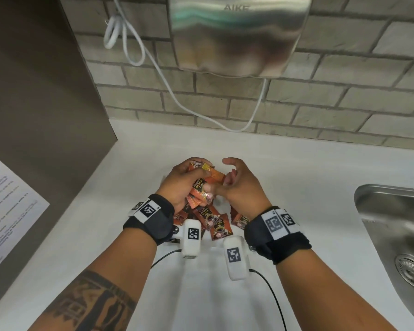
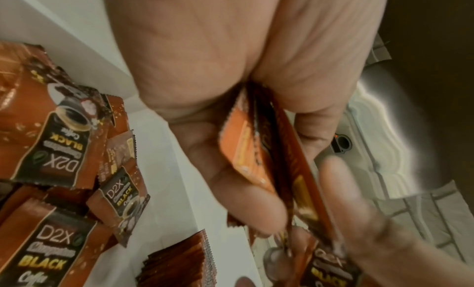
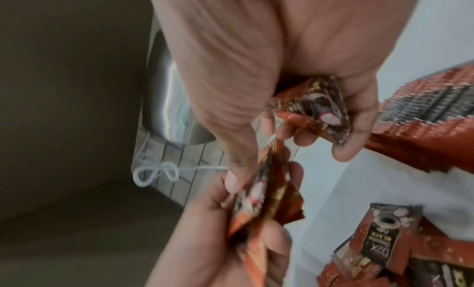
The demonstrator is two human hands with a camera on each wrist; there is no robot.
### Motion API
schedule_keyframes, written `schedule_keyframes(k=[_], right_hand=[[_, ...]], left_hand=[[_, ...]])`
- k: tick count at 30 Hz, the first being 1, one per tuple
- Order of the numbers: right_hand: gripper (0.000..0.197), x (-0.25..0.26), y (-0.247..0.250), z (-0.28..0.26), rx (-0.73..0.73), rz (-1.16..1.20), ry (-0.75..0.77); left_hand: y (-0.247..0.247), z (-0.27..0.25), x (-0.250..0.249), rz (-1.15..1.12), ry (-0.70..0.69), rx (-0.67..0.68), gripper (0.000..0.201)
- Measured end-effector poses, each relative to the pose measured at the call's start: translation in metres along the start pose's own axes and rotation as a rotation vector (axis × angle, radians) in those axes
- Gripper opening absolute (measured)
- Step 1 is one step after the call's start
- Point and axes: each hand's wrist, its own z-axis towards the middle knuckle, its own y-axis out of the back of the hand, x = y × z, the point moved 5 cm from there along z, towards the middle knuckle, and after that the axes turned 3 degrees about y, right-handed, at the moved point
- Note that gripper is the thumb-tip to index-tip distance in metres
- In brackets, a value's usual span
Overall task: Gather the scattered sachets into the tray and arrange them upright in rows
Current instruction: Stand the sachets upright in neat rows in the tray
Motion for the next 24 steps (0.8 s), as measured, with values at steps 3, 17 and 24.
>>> schedule_keyframes(k=[3, 17, 24], right_hand=[[0.095, 0.010, -0.005, 0.005, -0.030, -0.110, 0.050], [0.043, 0.016, -0.008, 0.002, 0.166, 0.268, -0.081], [0.025, 0.005, 0.003, 0.000, -0.006, 0.616, -0.187]], left_hand=[[0.003, 0.001, -0.003, 0.060, -0.004, 0.044, 0.020], [0.014, -0.013, 0.001, -0.024, 0.246, 0.399, 0.048], [0.028, -0.012, -0.003, -0.017, 0.215, 0.393, 0.050]])
